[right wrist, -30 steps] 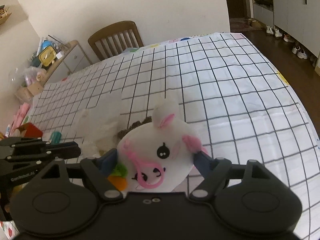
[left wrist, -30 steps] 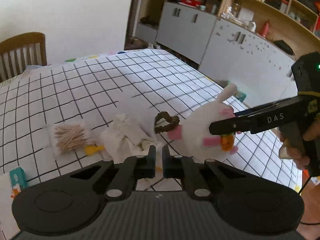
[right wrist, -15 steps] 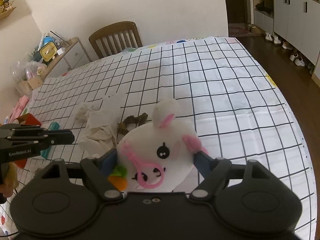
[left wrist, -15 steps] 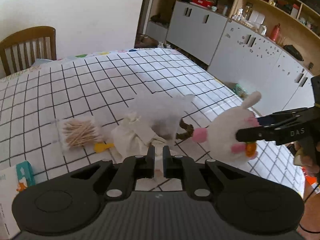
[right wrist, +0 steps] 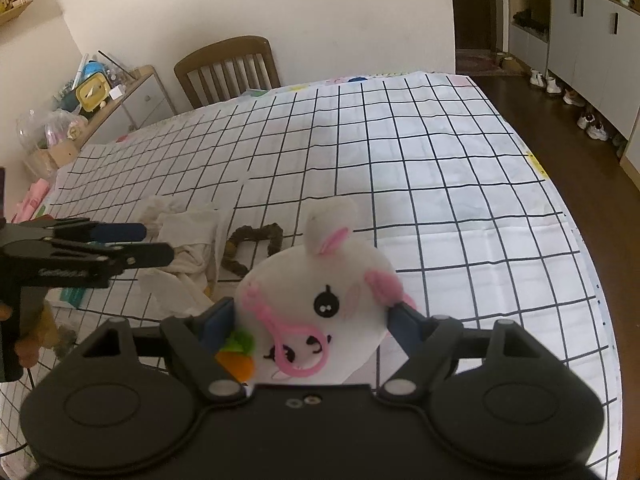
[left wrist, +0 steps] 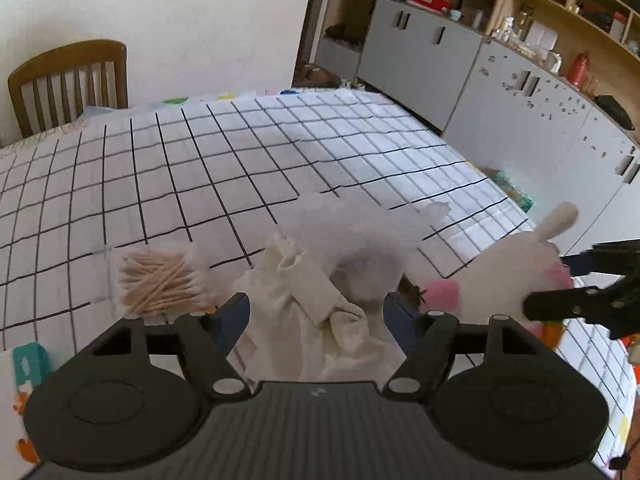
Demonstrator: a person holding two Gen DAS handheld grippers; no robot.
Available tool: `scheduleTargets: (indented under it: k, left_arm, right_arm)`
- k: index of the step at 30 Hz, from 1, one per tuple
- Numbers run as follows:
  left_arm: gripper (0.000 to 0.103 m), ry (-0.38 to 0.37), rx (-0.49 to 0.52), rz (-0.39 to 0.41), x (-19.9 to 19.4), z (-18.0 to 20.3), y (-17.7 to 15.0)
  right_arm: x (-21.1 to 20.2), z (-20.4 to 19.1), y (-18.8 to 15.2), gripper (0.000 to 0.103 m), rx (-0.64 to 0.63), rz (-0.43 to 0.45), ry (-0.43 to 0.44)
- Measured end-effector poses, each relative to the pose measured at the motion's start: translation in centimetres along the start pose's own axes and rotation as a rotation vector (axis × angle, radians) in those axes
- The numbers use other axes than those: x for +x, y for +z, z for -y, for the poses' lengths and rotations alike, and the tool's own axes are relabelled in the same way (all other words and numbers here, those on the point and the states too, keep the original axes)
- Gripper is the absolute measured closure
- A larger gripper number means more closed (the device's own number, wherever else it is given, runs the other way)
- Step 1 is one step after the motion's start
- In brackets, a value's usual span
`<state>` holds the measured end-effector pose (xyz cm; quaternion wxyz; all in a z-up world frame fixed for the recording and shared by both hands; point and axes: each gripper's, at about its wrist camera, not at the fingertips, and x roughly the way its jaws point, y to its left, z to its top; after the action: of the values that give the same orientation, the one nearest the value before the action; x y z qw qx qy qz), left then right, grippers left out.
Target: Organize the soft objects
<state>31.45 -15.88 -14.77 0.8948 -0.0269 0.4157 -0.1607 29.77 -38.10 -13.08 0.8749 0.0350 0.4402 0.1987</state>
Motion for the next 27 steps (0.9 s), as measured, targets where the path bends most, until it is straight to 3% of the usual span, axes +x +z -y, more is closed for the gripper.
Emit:
scheduleTargets:
  k: [7,21,24,27]
  left_arm:
    - [0.03,0.063,-0.004,-0.038,2.3,-0.2,0.1]
    - [0.081,0.057,0.018,0.004,1.3,-0.1,0.0]
    - [0.089,0.059,0.005,0.025,0.6,-0.2,0.0]
    - [0.092,0.055,-0.001,0.041,-0.2,-0.4,-0.1]
  right_arm:
    - [0.4,0.1,0.1,0.023,-0.005,-0.006,-0.008]
    - [0.5,0.1,0.0,0.022,-0.01,-0.004,-0.014]
    - [0.5,-0.1,-0.1,0.022,-0.014,0.0,-0.023]
    - [0.3,-0.4,-0.2,0.023,-0.017,0.005,-0.029]
